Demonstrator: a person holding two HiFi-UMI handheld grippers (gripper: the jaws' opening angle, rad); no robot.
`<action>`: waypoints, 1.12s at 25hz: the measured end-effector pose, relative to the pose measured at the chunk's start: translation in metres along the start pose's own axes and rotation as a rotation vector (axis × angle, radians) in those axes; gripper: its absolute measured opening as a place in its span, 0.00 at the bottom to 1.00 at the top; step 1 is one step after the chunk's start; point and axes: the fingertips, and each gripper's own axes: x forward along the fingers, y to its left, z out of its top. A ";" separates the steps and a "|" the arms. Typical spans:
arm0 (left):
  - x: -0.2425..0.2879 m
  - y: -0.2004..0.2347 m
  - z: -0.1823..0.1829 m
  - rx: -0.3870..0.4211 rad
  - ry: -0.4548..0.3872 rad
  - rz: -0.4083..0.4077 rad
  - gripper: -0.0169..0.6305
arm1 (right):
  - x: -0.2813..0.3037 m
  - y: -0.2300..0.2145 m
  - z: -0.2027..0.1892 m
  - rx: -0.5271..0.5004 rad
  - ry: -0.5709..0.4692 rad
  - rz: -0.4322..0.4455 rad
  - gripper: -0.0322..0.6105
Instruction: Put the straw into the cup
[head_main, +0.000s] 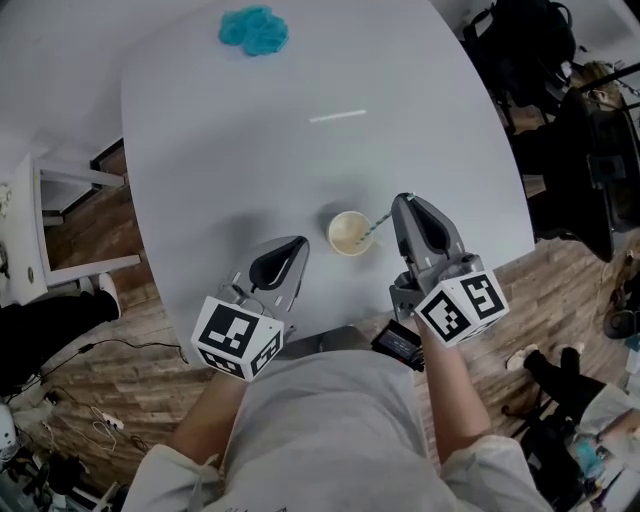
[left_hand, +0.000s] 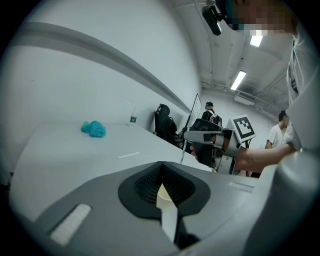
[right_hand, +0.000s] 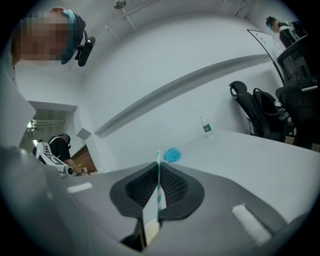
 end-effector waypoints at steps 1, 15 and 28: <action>0.001 0.000 -0.002 -0.003 0.000 -0.003 0.05 | 0.001 0.000 -0.002 0.001 0.003 0.001 0.08; 0.003 0.002 -0.017 -0.031 0.025 -0.006 0.05 | 0.020 -0.010 -0.035 0.057 0.038 -0.009 0.08; -0.001 0.008 -0.027 -0.043 0.049 0.006 0.05 | 0.032 -0.017 -0.058 0.095 0.055 -0.021 0.08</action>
